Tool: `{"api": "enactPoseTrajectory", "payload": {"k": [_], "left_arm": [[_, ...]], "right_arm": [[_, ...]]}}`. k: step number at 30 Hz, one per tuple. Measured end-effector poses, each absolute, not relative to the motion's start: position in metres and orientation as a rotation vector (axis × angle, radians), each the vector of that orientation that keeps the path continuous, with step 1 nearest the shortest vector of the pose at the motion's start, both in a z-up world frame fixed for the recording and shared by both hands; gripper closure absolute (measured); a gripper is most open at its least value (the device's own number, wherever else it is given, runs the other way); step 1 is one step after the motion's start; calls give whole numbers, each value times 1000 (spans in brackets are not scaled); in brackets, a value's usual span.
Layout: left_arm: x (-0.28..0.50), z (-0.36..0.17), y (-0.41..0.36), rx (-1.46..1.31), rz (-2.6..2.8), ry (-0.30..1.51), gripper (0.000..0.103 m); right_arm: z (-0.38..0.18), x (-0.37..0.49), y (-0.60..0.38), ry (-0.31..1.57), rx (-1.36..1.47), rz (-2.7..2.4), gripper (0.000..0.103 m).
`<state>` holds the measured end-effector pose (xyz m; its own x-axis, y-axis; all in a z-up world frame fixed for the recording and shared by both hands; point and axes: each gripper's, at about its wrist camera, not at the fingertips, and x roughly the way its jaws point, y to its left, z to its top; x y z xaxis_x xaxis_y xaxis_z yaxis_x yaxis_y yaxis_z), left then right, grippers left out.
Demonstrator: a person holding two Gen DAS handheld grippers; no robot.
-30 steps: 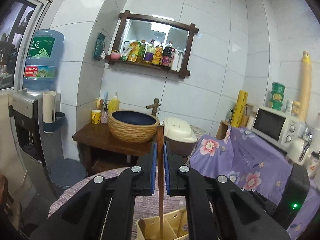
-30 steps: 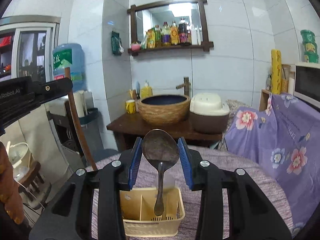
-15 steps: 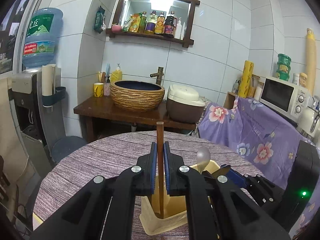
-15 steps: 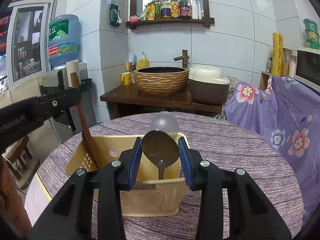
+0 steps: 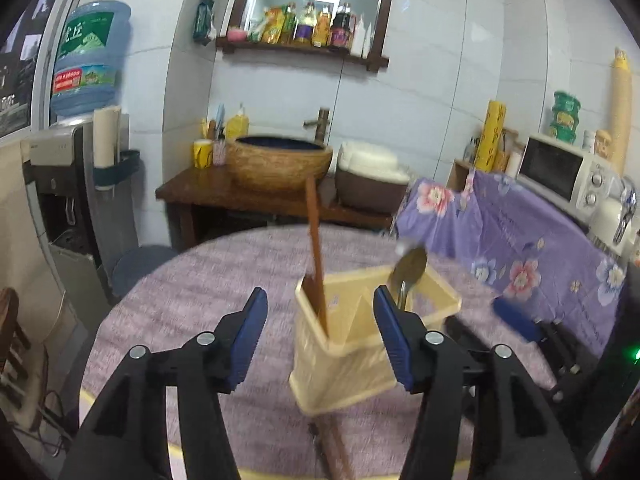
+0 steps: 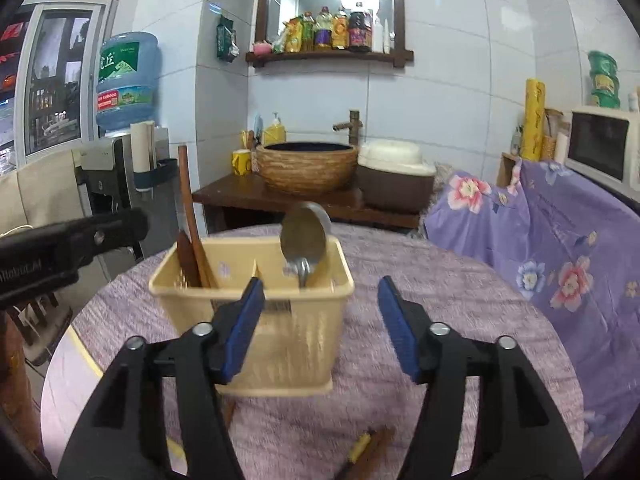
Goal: Organize utensils
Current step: 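Open both tools to drop the chopstick and spoon into the basket, then move both tools back down toward the remaining chopsticks on the table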
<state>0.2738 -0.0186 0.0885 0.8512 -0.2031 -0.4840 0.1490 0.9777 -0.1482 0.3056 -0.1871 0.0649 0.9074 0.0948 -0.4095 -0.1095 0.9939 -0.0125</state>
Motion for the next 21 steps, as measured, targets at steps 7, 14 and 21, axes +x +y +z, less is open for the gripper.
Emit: {"api": "enactPoseTrajectory", "payload": {"k": [7,14,21], "left_arm": [[235,15,-16,-14,-148,703,46],[218,-36,-20,-35,-163,839,47],[211,-50,-38,-1,-180,866,47]], "right_arm": [[16,261,-225,645,18,0,26],[-40,234,-236,834,67,-30,26],[-52,225,-222,862,33,-30,26]]}}
